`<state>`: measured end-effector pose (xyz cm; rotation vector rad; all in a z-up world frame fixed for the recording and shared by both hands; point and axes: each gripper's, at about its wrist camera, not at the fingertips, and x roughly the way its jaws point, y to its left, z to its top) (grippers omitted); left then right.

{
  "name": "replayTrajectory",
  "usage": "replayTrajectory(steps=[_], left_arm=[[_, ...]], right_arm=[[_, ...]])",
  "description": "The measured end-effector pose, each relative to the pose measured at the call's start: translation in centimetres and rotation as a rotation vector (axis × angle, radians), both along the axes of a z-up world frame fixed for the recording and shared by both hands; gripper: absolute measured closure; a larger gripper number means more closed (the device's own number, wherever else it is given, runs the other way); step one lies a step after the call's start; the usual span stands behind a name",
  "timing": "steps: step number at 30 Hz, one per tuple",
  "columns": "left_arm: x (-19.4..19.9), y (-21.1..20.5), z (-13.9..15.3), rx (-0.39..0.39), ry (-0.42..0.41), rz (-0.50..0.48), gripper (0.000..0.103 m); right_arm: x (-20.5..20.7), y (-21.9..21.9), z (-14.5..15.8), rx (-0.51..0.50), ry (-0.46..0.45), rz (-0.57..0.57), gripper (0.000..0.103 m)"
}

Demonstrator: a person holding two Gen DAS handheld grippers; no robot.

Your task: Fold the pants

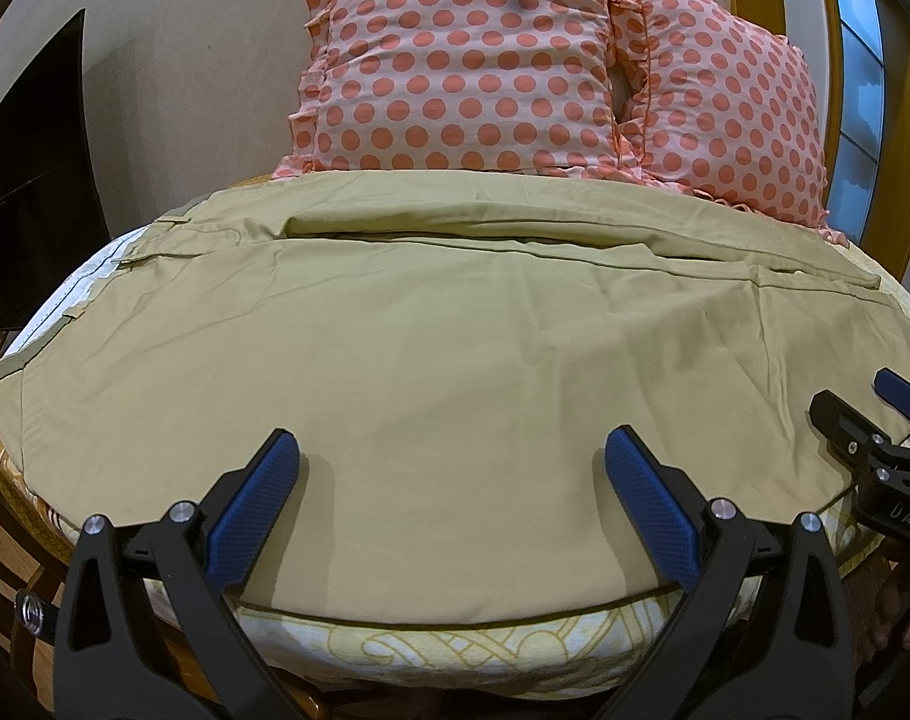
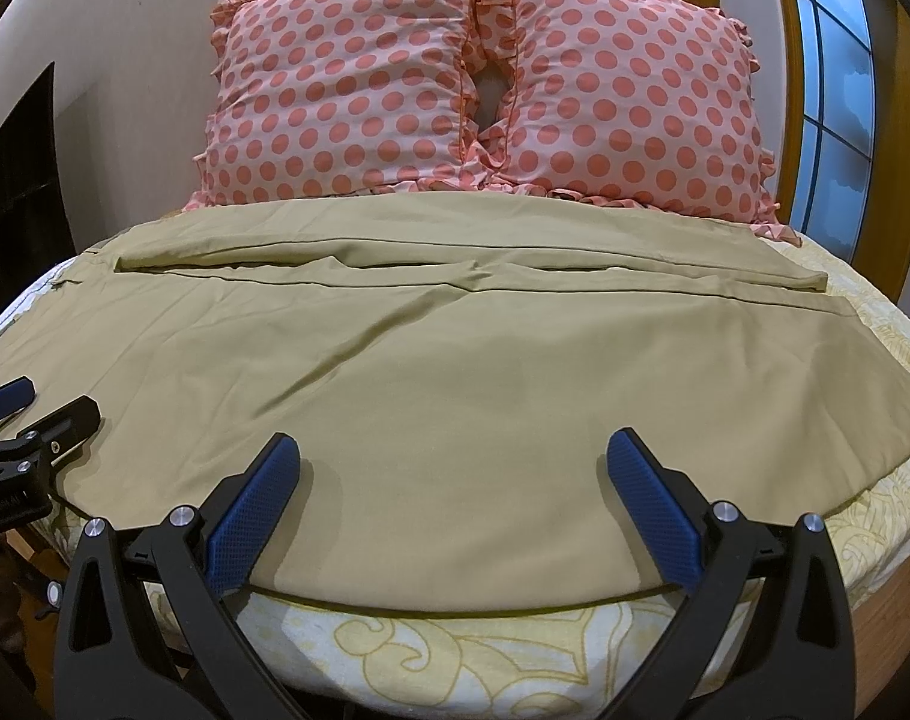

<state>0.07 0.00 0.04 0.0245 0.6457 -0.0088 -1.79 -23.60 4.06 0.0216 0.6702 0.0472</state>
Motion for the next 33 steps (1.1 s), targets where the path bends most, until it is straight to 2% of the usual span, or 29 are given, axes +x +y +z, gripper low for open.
replayTrajectory(steps=[6, 8, 9, 12, 13, 16, 19, 21, 22, 24, 27, 29, 30, 33], left_arm=[[0.3, 0.1, 0.2, 0.001, 0.024, -0.006, 0.002], [0.6, 0.2, 0.5, -0.001, 0.050, -0.013, 0.002], [0.9, 0.4, 0.7, -0.003, 0.066, -0.016, 0.002], [1.5, 1.3, 2.3, 0.009, 0.034, 0.013, 0.002], [1.8, 1.5, 2.8, 0.017, 0.020, 0.029, 0.002], [3.1, 2.6, 4.6, 0.022, -0.015, 0.078, 0.002], [4.6, 3.6, 5.8, 0.003, -0.018, 0.108, 0.002], [5.6, 4.1, 6.2, -0.011, -0.009, 0.118, 0.002], [5.9, 4.2, 6.3, -0.013, -0.007, 0.120, 0.002], [6.5, 4.4, 6.4, -0.011, -0.005, 0.123, 0.002], [7.2, 4.6, 6.5, 0.010, -0.012, 0.129, 0.002], [7.9, 5.0, 6.4, 0.016, -0.008, 0.134, 0.002], [8.0, 5.1, 6.4, 0.017, -0.006, 0.134, 0.002], [9.0, 5.5, 6.3, 0.020, 0.003, 0.135, 0.002]], right_arm=[[0.3, 0.1, 0.1, -0.003, 0.024, 0.027, 0.001], [1.5, -0.7, 0.7, 0.012, 0.085, 0.056, 0.001], [2.3, -1.6, 1.4, 0.025, 0.087, 0.049, 0.001], [5.2, -5.3, 4.5, 0.033, 0.034, -0.036, 0.001], [7.5, -7.4, 5.7, 0.051, 0.034, -0.095, 0.001], [14.9, -12.7, 6.9, 0.115, 0.096, -0.248, 0.001], [23.5, -18.6, 5.2, 0.208, 0.227, -0.456, 0.001], [28.7, -22.1, 3.2, 0.271, 0.319, -0.592, 0.015], [30.3, -23.0, 2.4, 0.285, 0.343, -0.635, 0.027], [33.8, -24.8, 0.7, 0.287, 0.384, -0.734, 0.029], [36.0, -26.0, -1.1, 0.239, 0.417, -0.823, 0.029], [37.5, -25.7, -2.1, 0.081, 0.442, -0.857, 0.031], [37.6, -25.5, -2.2, 0.057, 0.428, -0.848, 0.031], [37.1, -25.7, -2.6, 0.055, 0.360, -0.808, 0.039]])
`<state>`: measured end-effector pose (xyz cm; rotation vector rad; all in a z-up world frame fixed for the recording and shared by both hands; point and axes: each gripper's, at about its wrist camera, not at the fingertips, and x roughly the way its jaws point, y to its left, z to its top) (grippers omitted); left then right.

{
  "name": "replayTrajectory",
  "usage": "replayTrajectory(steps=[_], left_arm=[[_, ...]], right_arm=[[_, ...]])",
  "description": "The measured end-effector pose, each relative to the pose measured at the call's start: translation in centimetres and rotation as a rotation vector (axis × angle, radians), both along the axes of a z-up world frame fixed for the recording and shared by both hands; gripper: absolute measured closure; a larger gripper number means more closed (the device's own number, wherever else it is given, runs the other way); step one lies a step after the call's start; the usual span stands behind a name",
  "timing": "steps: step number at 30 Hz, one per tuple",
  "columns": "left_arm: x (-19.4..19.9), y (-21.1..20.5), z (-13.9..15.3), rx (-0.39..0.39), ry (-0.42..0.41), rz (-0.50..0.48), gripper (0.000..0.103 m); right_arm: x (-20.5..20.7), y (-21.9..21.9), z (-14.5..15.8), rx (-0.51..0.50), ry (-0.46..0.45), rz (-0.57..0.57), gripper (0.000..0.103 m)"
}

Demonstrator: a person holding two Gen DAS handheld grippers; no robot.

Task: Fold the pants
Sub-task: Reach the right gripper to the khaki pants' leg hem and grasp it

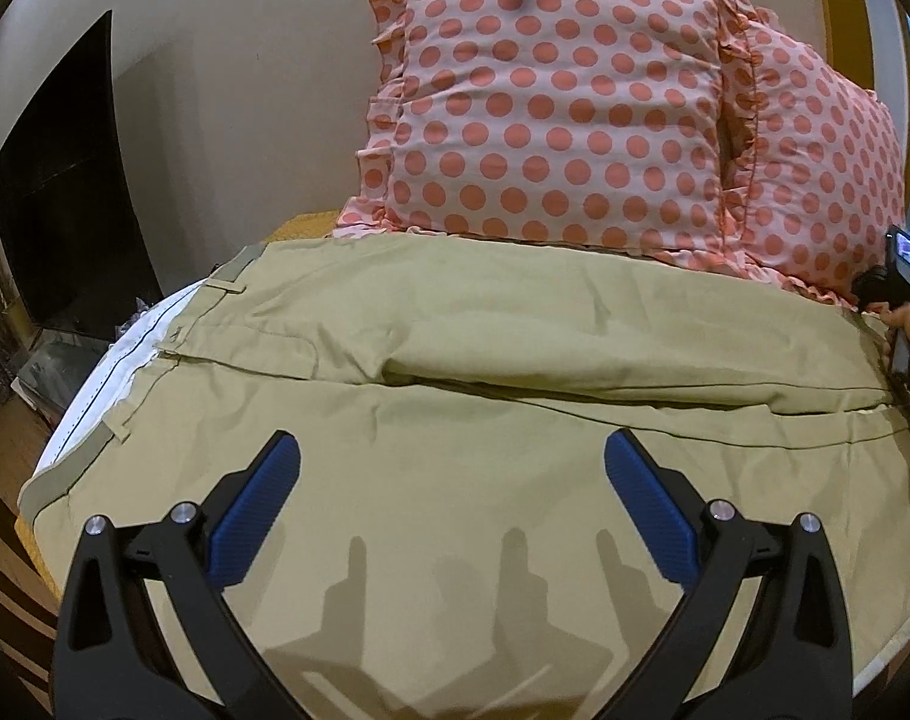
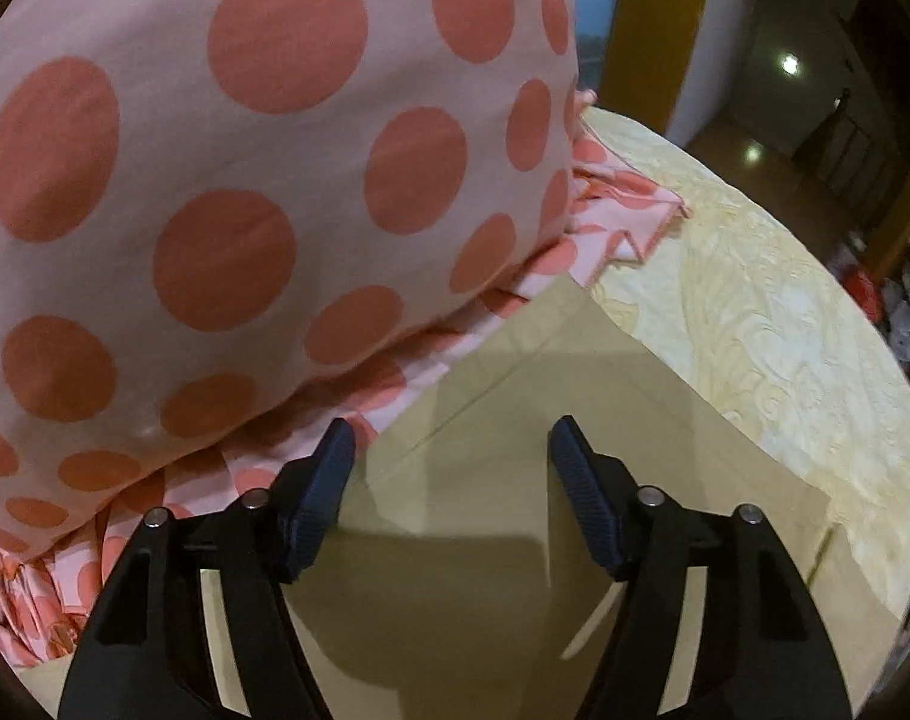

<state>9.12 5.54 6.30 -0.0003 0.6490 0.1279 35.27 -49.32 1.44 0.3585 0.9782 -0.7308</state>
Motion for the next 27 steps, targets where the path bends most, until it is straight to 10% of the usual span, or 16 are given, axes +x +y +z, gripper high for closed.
replayTrajectory(steps=[5, 7, 17, 25, 27], left_arm=[[0.6, 0.5, 0.1, -0.007, -0.005, -0.001, 0.002], [0.5, 0.7, 0.3, -0.012, -0.010, 0.005, 0.002], [-0.3, 3.4, 3.2, -0.058, -0.084, 0.004, 0.002], [4.8, 5.6, 4.4, -0.245, -0.065, -0.041, 0.002], [6.4, 6.0, 4.2, -0.263, -0.032, -0.026, 0.002]], right_arm=[[-1.8, -0.9, -0.2, 0.081, -0.102, 0.069, 0.092], [-3.6, -2.4, -0.2, 0.176, -0.181, 0.061, 0.098], [-26.0, -4.8, 3.9, 0.573, -0.738, 0.207, 0.099], [-33.8, -2.7, -0.5, 0.728, -0.636, 0.078, 0.098], [-33.8, -2.7, -0.9, 0.736, -0.613, 0.053, 0.083]])
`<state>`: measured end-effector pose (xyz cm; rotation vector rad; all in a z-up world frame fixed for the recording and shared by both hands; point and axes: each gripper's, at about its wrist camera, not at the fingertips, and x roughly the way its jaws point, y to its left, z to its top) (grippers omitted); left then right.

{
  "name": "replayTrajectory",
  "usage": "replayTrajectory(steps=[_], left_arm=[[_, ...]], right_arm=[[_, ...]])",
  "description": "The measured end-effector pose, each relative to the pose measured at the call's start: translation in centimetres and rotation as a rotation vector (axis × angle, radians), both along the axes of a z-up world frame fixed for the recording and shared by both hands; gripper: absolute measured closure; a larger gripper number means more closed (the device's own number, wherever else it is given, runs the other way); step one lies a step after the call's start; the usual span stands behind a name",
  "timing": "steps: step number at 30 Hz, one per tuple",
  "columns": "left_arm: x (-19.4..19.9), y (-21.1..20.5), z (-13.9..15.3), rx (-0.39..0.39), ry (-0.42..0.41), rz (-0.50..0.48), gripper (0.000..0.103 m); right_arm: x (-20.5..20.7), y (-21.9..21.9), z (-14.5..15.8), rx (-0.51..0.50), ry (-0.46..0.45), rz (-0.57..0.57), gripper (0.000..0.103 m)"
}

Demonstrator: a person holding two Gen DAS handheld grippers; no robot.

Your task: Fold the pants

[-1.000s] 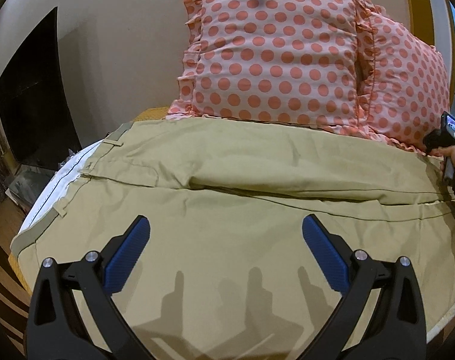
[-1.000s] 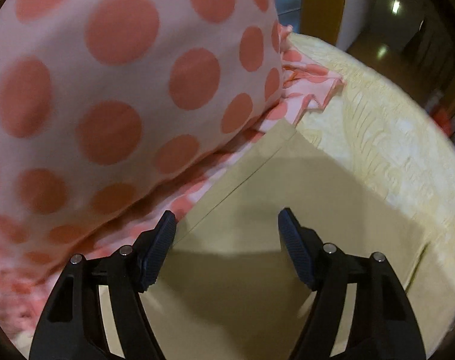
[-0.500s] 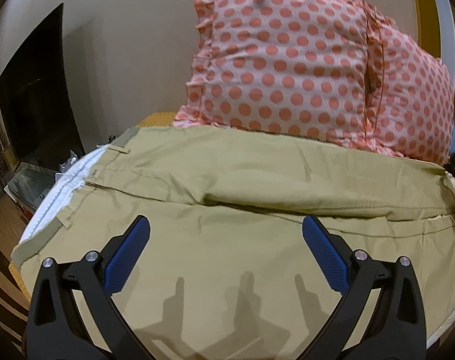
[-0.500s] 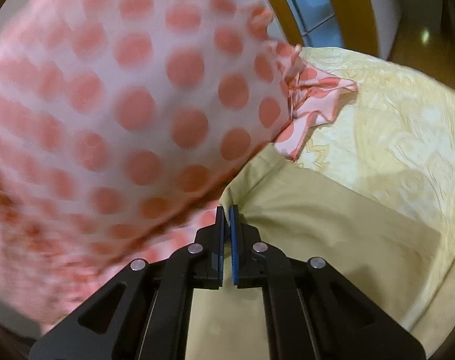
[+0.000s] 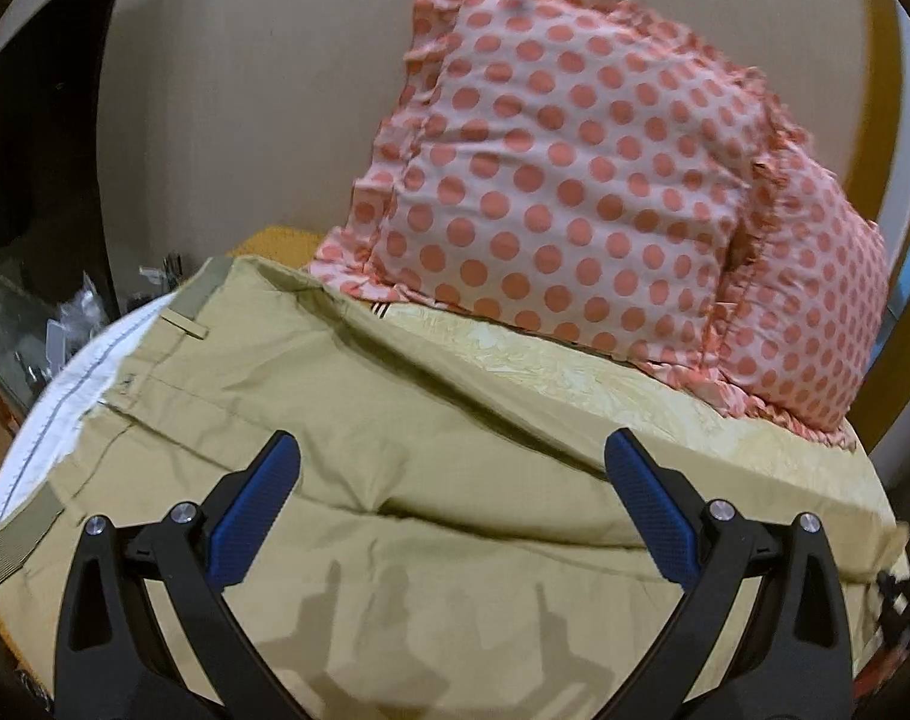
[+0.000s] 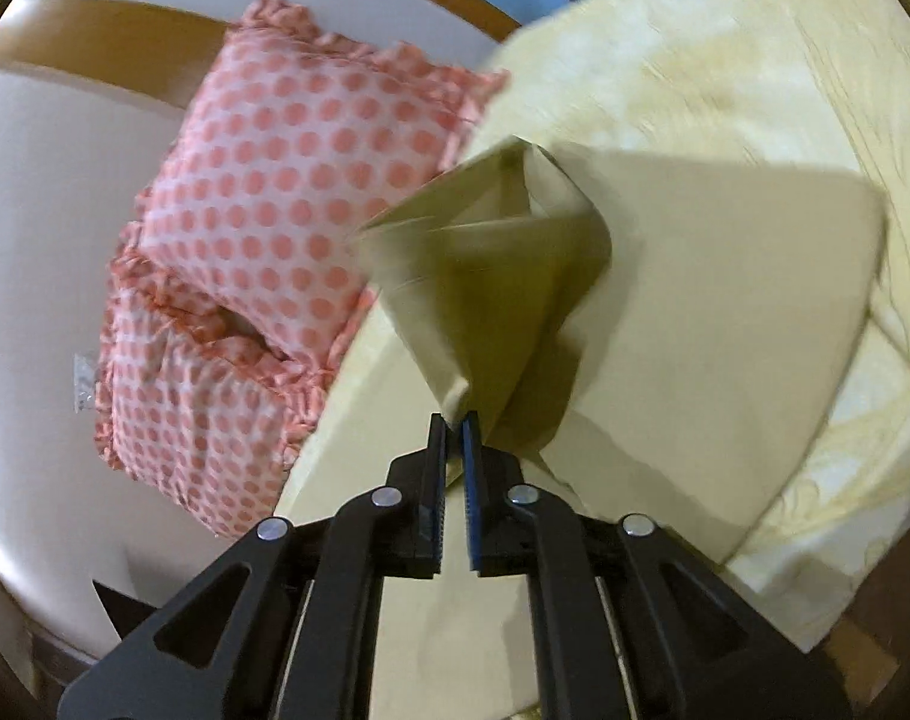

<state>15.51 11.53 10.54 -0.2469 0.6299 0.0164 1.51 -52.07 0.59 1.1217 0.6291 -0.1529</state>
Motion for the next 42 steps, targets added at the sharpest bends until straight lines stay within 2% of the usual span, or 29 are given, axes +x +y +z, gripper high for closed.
replayTrajectory(steps=[1, 2, 4, 5, 6, 7, 8, 10, 14, 17, 18, 20, 21, 22, 23, 26, 28, 30, 32, 34, 37, 42], left_arm=[[0.9, 0.3, -0.2, -0.011, 0.016, 0.009, 0.002], [1.6, 0.6, -0.4, -0.018, 0.028, 0.016, 0.002], [3.2, 1.2, -1.1, -0.040, 0.067, 0.031, 0.002], [4.1, 1.5, -1.5, -0.063, 0.084, 0.031, 0.002], [5.0, 2.0, -1.9, -0.090, 0.100, 0.038, 0.002], [5.7, 2.5, -2.2, -0.110, 0.115, 0.047, 0.002], [6.5, 2.9, -2.5, -0.136, 0.131, 0.056, 0.002], [8.3, 3.9, -3.4, -0.197, 0.169, 0.086, 0.005], [11.4, 5.3, -5.1, -0.313, 0.228, 0.120, 0.016], [13.9, 5.6, -6.1, -0.324, 0.287, 0.159, 0.026], [14.7, 5.6, -6.3, -0.318, 0.301, 0.163, 0.032], [16.6, 5.5, -7.2, -0.293, 0.347, 0.157, 0.056], [17.3, 5.4, -7.9, -0.303, 0.373, 0.138, 0.089], [17.6, 5.5, -8.3, -0.325, 0.382, 0.122, 0.100], [17.4, 5.6, -8.3, -0.334, 0.376, 0.125, 0.100], [13.9, 5.5, -5.8, -0.292, 0.287, 0.097, 0.101], [9.4, 5.7, -3.1, -0.278, 0.200, 0.060, 0.101], [2.9, 6.2, -0.7, -0.277, 0.116, 0.030, 0.101], [-2.1, 6.5, 0.2, -0.270, 0.087, 0.019, 0.100], [-7.8, 6.8, -0.1, -0.256, 0.082, 0.028, 0.100], [-14.3, 6.6, -2.4, -0.248, 0.099, 0.060, 0.100], [-18.7, 6.6, -6.8, -0.269, 0.160, 0.101, 0.100]], right_arm=[[-0.3, -0.1, 0.3, -0.010, -0.013, -0.001, 0.067], [-0.1, 0.0, 0.6, -0.037, -0.012, -0.001, 0.057], [0.4, 0.1, 1.1, -0.086, -0.009, -0.010, 0.046], [0.5, 0.0, 1.0, -0.105, -0.004, -0.019, 0.047], [0.9, -0.2, 0.7, -0.118, 0.003, -0.028, 0.052], [1.1, -0.5, 0.5, -0.105, -0.002, -0.028, 0.088], [1.3, -0.9, 0.2, -0.079, -0.021, -0.031, 0.101], [1.1, -1.3, 0.4, -0.073, -0.068, -0.041, 0.101], [1.5, -1.4, 1.2, -0.095, -0.100, -0.026, 0.101], [1.7, -1.5, 1.5, -0.098, -0.112, -0.025, 0.101], [1.8, -1.5, 1.6, -0.101, -0.113, -0.024, 0.101], [2.0, -1.6, 1.8, -0.103, -0.114, -0.024, 0.101], [2.2, -1.7, 1.9, -0.102, -0.123, -0.024, 0.101], [2.5, -1.8, 2.2, -0.104, -0.130, -0.025, 0.101], [2.6, -1.8, 2.4, -0.104, -0.138, -0.024, 0.101], [2.2, -2.5, 4.3, -0.108, -0.194, -0.030, 0.101], [1.0, -2.5, 5.8, -0.153, -0.224, -0.041, 0.101], [-1.0, -2.5, 6.8, -0.194, -0.239, -0.058, 0.101], [-2.6, -2.5, 6.8, -0.203, -0.233, -0.070, 0.101], [-4.2, -2.5, 6.0, -0.195, -0.213, -0.079, 0.101], [-6.2, -2.4, 4.3, -0.182, -0.169, -0.092, 0.101], [-8.4, -2.3, 1.7, -0.166, -0.105, -0.118, 0.101]])
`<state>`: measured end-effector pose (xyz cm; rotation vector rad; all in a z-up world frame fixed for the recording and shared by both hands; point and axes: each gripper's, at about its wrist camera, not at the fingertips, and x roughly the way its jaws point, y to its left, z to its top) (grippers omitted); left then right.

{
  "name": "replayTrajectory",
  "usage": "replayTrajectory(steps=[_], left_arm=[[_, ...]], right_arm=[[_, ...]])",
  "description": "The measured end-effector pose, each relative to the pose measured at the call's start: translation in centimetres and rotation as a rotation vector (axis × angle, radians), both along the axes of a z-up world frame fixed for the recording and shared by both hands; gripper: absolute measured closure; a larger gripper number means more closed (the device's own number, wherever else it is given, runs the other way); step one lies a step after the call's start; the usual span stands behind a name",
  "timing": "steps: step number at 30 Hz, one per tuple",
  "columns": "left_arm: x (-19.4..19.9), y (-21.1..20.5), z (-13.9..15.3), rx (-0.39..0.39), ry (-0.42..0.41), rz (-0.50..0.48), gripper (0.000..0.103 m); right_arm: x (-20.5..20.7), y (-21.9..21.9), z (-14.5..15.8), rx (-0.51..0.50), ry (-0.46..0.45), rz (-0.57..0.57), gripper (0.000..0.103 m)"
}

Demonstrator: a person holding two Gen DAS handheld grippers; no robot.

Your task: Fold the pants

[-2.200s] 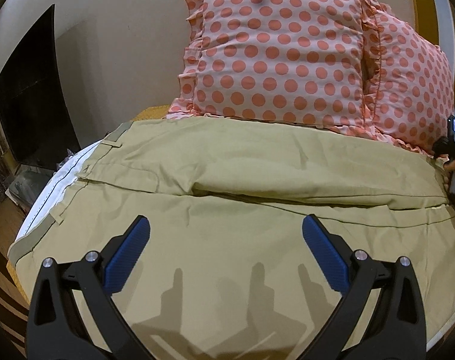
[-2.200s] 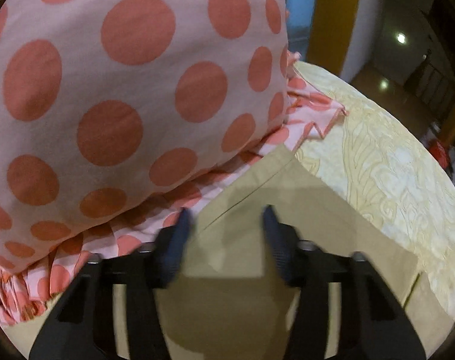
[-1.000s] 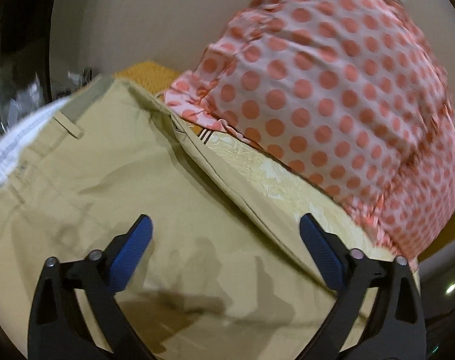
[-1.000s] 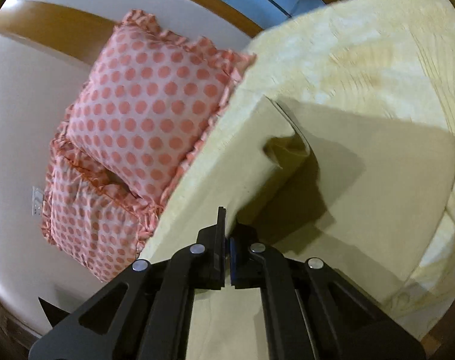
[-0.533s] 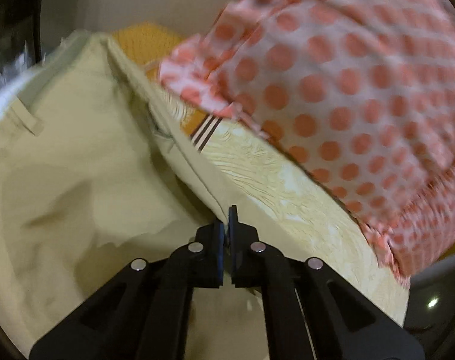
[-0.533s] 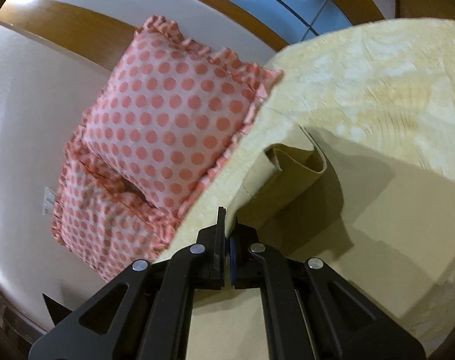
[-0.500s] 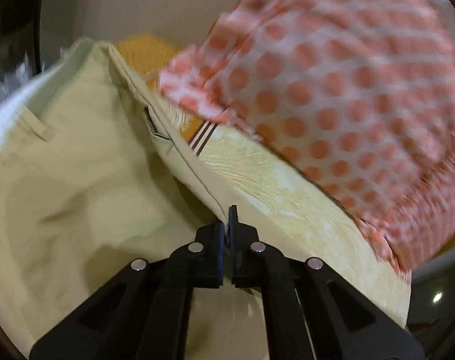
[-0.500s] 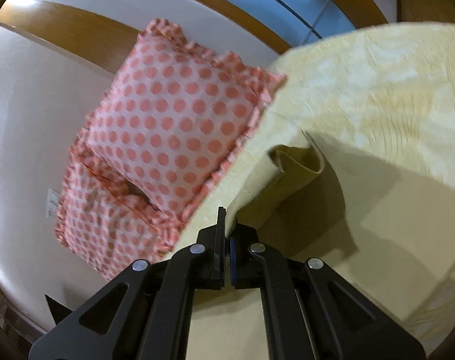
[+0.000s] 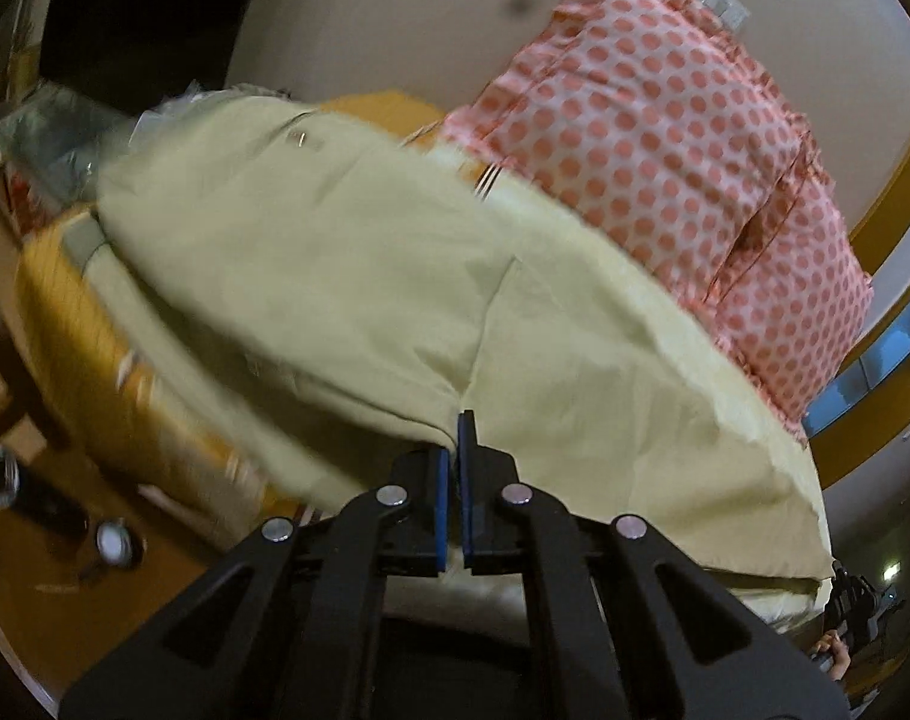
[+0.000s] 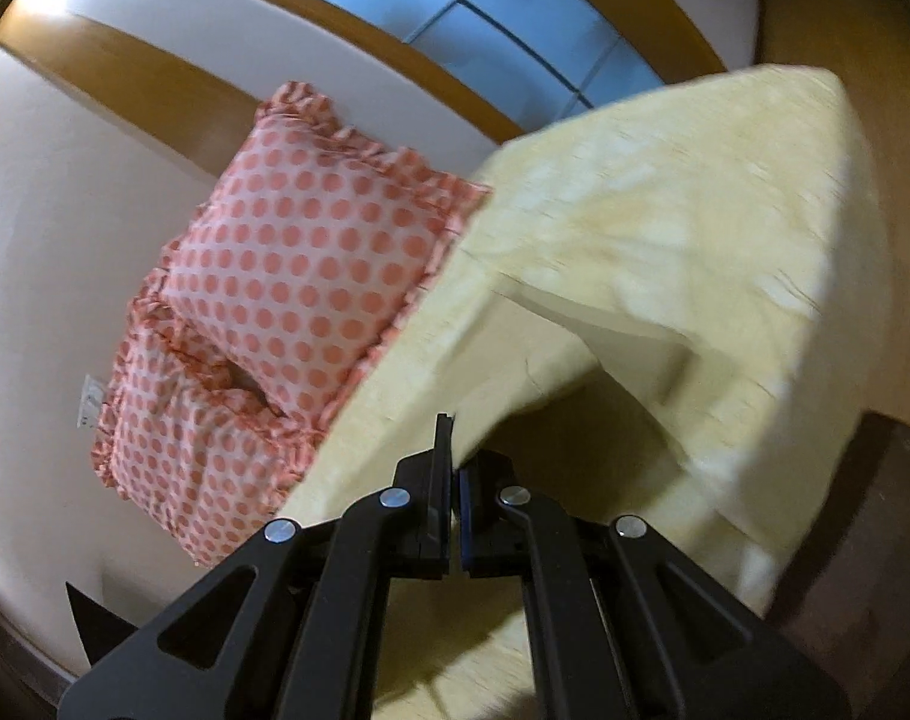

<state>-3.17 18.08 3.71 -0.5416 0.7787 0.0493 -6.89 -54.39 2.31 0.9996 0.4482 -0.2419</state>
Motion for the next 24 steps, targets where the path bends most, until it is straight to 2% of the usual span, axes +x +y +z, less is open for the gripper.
replayTrajectory(steps=[3, 4, 5, 6, 7, 10, 12, 15, 17, 21, 23, 24], left_arm=[[-1.2, 0.2, -2.2, -0.024, 0.002, 0.014, 0.099], [-1.5, 0.2, -2.2, -0.007, -0.008, 0.015, 0.095], [-1.8, 0.2, -2.4, 0.011, -0.020, 0.017, 0.093], [-2.2, 0.2, -2.5, 0.022, -0.039, 0.021, 0.088], [-2.3, 0.2, -2.4, 0.022, -0.055, 0.024, 0.076], [-2.9, 0.4, -2.3, -0.004, -0.103, 0.039, 0.059], [-3.0, 0.6, -2.4, -0.007, -0.119, 0.045, 0.056], [-3.1, 0.5, -2.3, 0.000, -0.137, 0.055, 0.050], [-3.3, 0.5, -1.6, 0.022, -0.148, 0.077, 0.041], [-3.8, 1.2, -1.4, 0.018, -0.166, 0.115, 0.039], [-4.0, 1.7, -1.5, 0.015, -0.170, 0.131, 0.038], [-4.1, 1.9, -1.5, 0.019, -0.172, 0.141, 0.037]], right_arm=[[-0.7, 0.4, -0.2, -0.036, 0.049, -0.006, 0.101], [-1.1, 0.4, 0.0, -0.052, 0.062, -0.022, 0.093], [-1.6, 0.4, 0.3, -0.072, 0.071, -0.047, 0.073], [-2.2, 0.3, 0.5, -0.095, 0.065, -0.079, 0.057], [-2.9, 0.2, 0.8, -0.132, 0.051, -0.123, 0.035], [-3.0, -0.1, 0.7, -0.208, 0.083, -0.155, 0.036], [-2.4, -0.2, -0.3, -0.202, 0.100, -0.139, 0.036], [-1.7, 0.6, -0.8, -0.262, 0.098, -0.119, 0.042], [-1.0, 1.4, -1.4, -0.251, 0.069, -0.039, 0.060], [-0.1, 3.3, -1.7, -0.339, 0.045, 0.013, 0.064], [0.4, 3.5, -2.1, -0.373, 0.033, 0.024, 0.079], [0.6, 3.6, -2.1, -0.392, 0.035, 0.025, 0.083]])
